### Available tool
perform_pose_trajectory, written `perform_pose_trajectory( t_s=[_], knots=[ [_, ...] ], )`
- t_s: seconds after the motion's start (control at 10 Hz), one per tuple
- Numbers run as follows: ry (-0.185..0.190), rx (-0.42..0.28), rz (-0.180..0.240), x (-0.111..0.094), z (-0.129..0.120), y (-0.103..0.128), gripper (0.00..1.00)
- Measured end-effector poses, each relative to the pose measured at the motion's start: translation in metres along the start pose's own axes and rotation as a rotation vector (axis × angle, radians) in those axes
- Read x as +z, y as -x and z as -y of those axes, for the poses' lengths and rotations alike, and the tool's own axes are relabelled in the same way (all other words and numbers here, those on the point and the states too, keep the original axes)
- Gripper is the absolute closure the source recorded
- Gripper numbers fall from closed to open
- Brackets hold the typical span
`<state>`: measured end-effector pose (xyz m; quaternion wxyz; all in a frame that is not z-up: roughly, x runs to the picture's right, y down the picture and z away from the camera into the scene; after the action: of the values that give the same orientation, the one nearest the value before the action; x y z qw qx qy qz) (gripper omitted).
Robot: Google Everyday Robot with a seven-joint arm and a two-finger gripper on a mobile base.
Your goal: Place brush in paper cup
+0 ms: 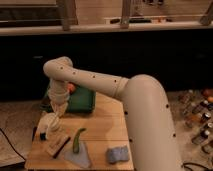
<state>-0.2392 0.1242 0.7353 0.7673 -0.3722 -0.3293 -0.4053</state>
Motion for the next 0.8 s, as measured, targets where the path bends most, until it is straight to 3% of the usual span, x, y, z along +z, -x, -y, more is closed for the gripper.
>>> perform_pose_trajectory(
  t_s=[0.8],
  knots=[
    [-0.013,-0.055,0.027,-0.006,0.024,-0.002,1.0]
  ],
)
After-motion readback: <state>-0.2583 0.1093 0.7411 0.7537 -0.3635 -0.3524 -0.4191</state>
